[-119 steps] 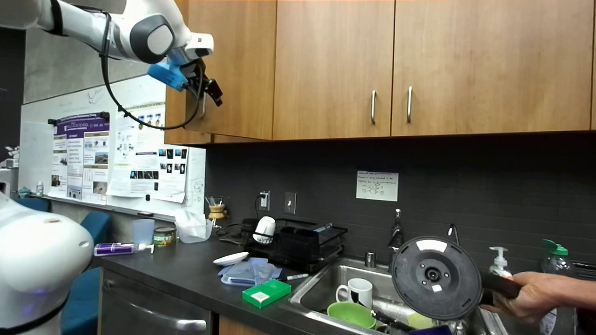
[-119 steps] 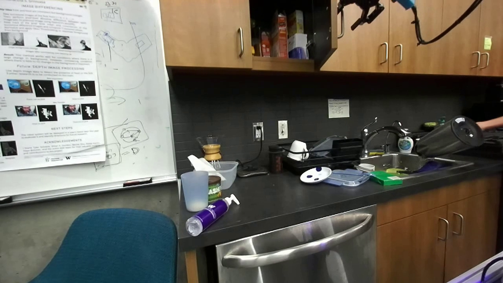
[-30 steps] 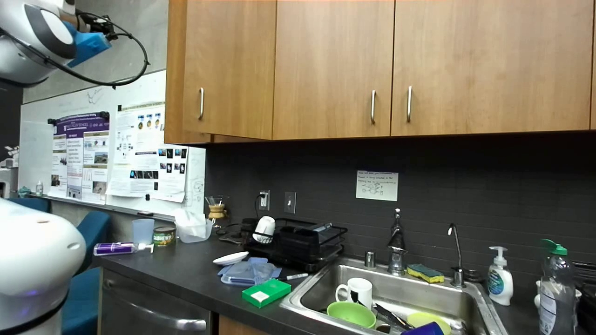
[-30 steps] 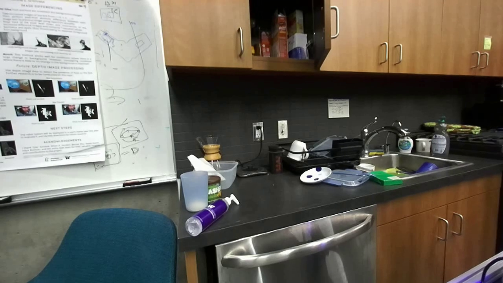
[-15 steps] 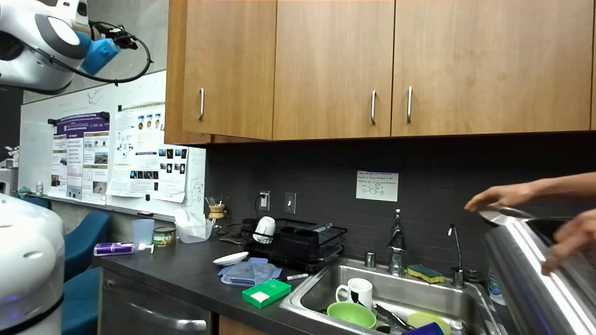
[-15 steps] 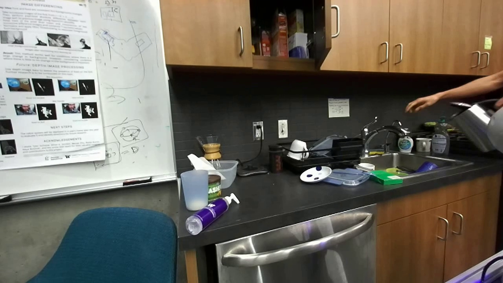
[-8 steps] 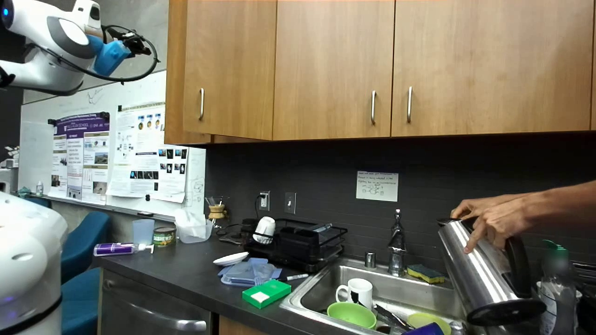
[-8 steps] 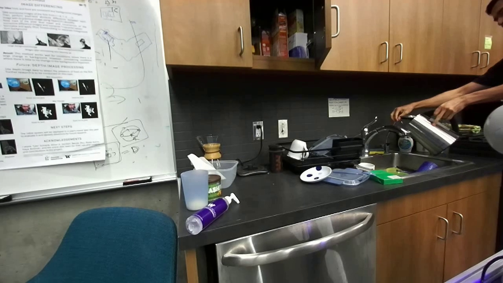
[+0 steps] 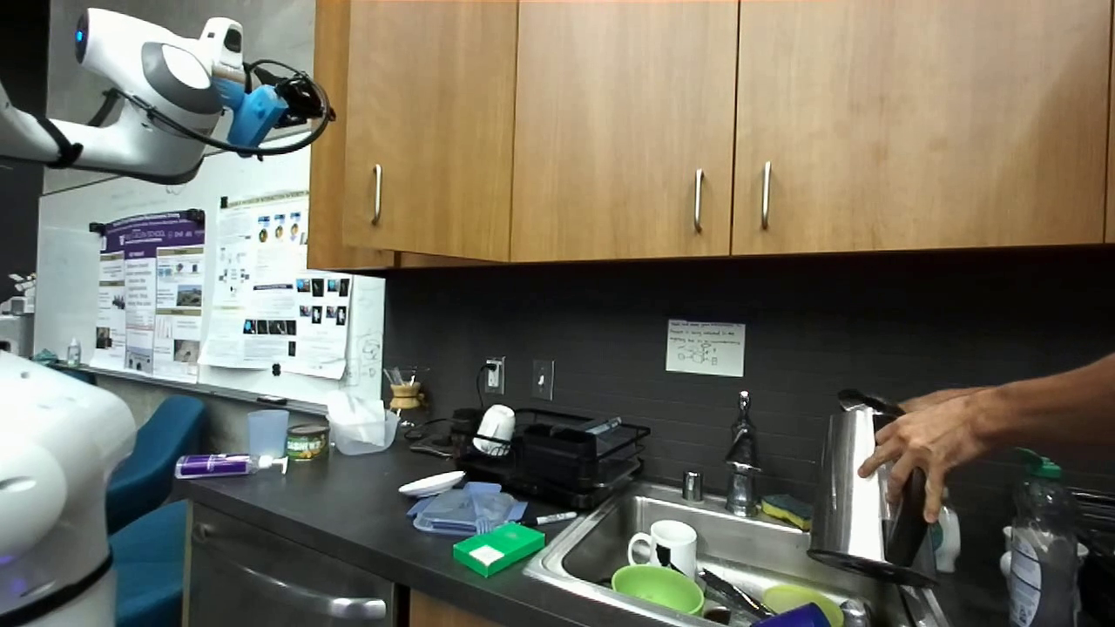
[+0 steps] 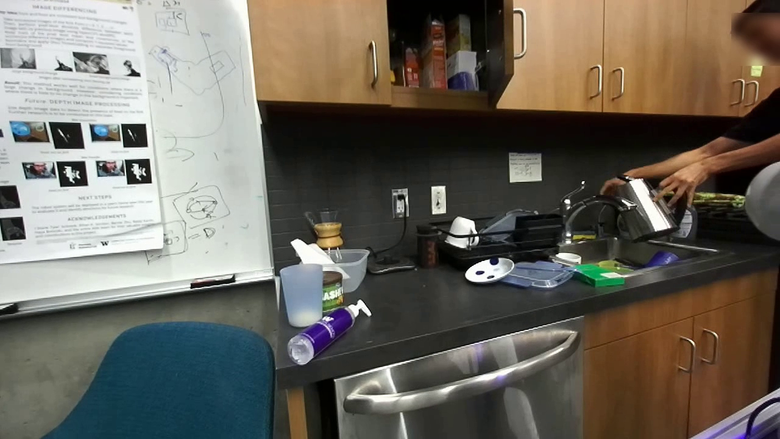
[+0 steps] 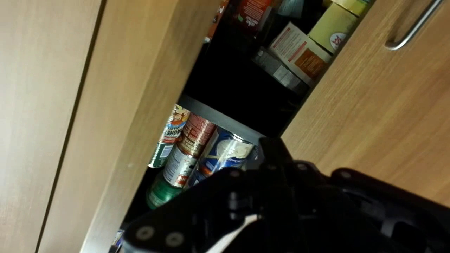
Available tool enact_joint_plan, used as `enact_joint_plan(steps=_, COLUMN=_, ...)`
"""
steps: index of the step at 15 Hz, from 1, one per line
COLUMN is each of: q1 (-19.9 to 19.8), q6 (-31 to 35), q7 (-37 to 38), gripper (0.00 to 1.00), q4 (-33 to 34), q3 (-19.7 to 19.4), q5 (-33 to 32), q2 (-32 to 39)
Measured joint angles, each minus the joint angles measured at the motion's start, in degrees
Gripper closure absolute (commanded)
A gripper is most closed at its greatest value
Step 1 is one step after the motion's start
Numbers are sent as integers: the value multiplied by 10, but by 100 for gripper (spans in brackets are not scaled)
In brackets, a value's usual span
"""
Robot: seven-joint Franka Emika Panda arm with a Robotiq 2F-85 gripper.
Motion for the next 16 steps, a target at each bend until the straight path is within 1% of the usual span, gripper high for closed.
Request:
enact_joint_plan(steps=3, q1=-8, q6=-10, q7=2, gripper=100, q4=0, q3=-7, q5=-11, q2=5)
enact_joint_plan(steps=8, q1=-34, q6=-49, q7=23, gripper=100, q4=-1, q3=-30, q5=-32, q2=-2)
enact_joint_plan(steps=12, q1=-42, q6=-98, q7=38, gripper=100, q4=-14, q3=-63, q5=-51, q2=-28)
enact_joint_plan(steps=16, q1=-56, q6=-119, q7=49, gripper=100, q4=-32, q3=-96, q5=-76, q2=-41)
